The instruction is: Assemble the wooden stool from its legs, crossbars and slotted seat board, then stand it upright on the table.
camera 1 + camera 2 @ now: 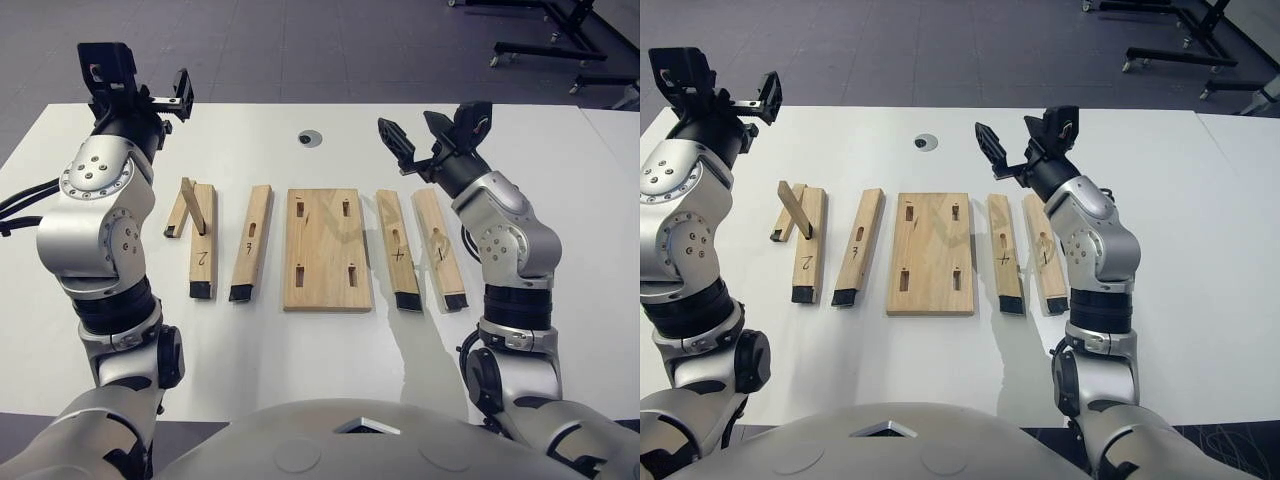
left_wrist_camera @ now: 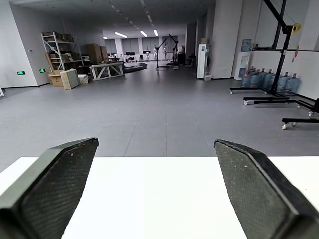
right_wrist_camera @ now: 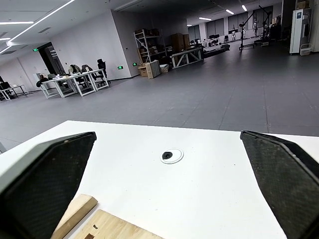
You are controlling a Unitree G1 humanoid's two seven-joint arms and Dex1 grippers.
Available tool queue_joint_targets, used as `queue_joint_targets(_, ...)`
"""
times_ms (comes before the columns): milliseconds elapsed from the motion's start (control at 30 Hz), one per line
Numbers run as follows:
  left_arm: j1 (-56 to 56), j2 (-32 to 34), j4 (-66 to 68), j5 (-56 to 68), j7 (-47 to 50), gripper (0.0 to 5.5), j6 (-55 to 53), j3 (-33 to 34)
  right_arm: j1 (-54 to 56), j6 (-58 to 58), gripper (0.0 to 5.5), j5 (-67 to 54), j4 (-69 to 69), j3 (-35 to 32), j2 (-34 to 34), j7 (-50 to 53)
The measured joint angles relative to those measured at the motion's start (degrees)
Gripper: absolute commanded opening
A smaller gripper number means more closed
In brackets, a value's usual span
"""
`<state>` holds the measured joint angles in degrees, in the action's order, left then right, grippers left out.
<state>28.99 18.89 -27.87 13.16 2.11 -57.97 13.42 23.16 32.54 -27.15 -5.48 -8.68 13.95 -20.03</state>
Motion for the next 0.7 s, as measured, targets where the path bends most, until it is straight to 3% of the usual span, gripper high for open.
queue_joint_targets(700,0.01,-1.50,1.39,-1.93,-0.17,4.27,2.23,-2.09,0.00,0.02,5.34,-0.01,-0.03,0.29,-0.25,0.36)
